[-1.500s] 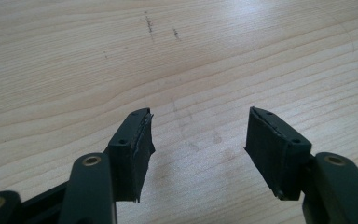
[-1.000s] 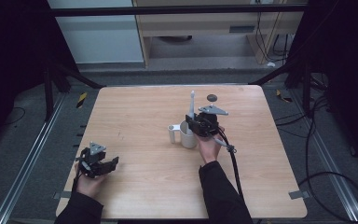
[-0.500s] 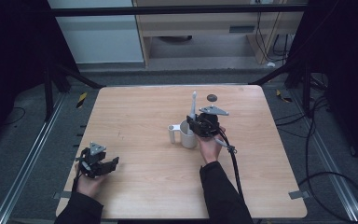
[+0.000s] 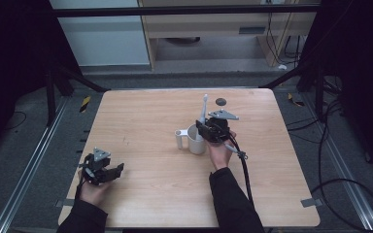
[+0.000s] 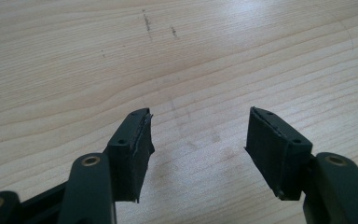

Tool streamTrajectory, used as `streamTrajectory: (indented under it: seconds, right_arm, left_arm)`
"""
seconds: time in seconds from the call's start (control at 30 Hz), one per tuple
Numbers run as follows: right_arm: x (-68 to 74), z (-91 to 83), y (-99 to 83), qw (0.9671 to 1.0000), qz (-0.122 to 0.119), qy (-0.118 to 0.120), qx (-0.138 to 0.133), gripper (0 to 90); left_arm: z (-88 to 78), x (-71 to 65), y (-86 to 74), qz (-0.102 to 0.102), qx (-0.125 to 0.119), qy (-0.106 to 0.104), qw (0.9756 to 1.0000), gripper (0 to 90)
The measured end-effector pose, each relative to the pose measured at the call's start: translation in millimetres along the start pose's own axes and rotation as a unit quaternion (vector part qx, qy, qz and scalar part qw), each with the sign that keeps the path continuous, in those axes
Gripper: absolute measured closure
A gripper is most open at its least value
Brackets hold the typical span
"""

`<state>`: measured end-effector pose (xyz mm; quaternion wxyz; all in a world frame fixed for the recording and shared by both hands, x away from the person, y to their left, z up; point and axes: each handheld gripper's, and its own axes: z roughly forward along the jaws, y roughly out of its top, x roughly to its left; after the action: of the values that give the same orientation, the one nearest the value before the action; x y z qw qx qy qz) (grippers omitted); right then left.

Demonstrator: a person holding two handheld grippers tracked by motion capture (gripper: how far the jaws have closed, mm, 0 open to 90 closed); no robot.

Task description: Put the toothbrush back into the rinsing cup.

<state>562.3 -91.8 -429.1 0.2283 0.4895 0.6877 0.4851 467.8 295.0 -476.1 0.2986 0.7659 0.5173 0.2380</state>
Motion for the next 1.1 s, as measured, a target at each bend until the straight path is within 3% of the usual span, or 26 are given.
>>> streamTrajectory:
  seconds: [0.3,0.57,0.7,0.8,1.1]
  right_arm:
    - [-0.1,-4.1,0.0,1.0,-0.005,0.002,-0.007,57.0]
    - [4.5,-27.5,6.1,0.9995,-0.014,0.009,-0.026,30.2]
    - [7.0,-43.2,7.7,0.9988,-0.047,-0.003,-0.015,21.4]
    - [6.4,-53.5,5.0,0.9976,-0.067,-0.01,-0.011,19.3]
    - [-15.5,-88.4,-18.2,0.998,-0.061,-0.004,0.017,16.4]
  left_arm:
    - [-0.2,0.3,-0.1,-0.001,-0.001,-0.001,1.0,39.0]
    - [-0.3,0.4,-0.2,-0.002,-0.001,0.0,1.0,38.8]
    - [-0.7,0.5,-0.3,-0.002,-0.002,0.0,1.0,38.8]
    - [-1.3,0.4,-0.4,-0.003,-0.004,-0.001,1.0,38.6]
    - [-2.0,-0.2,-0.7,0.001,-0.008,-0.001,1.0,38.1]
